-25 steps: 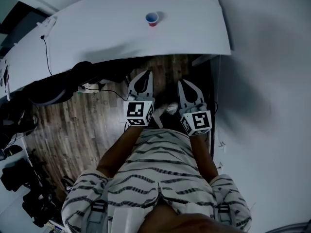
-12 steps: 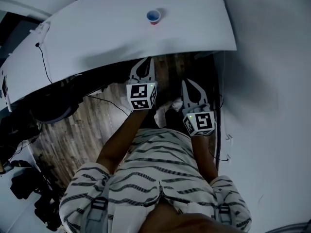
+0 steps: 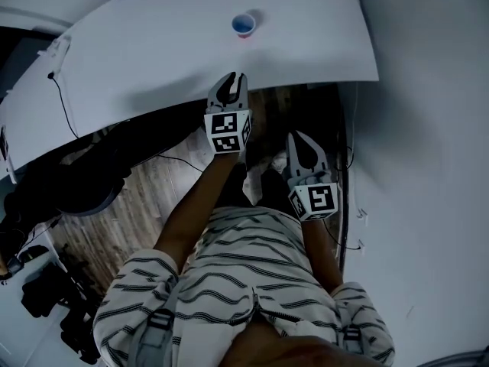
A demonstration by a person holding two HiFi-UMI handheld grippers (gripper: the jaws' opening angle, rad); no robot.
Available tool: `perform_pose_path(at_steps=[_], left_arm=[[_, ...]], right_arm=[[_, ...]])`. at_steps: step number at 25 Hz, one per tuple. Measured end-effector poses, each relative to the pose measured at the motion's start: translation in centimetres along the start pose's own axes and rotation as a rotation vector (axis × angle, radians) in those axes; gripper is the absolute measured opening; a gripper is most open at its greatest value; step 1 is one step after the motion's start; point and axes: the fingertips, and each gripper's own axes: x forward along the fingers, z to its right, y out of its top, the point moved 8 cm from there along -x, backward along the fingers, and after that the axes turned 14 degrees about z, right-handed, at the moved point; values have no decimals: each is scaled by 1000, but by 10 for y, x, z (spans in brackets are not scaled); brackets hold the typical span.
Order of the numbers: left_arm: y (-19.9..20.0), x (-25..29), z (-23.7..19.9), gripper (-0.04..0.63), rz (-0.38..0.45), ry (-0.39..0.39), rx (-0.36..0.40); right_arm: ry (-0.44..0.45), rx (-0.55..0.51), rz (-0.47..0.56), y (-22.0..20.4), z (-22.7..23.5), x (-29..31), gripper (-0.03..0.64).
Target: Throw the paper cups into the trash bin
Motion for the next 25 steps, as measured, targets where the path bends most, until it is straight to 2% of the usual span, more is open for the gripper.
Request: perform_pose_path(at_steps=[6,15,19,25], left_arm=[[-37,43,-6,120,-37,19,19],[-45,78,-21,189,-52,41,36],[-48,94,-29,210,-30,52,64],[-55,118,-38,241,-55,48,107]], right_arm=[[-18,20,-17,-23,22,5,9],[-32,31,-40,-20,14,11,9],[-36,20,-48,-19,15,10,9],[-66,34,-67,-22,16,3,9]])
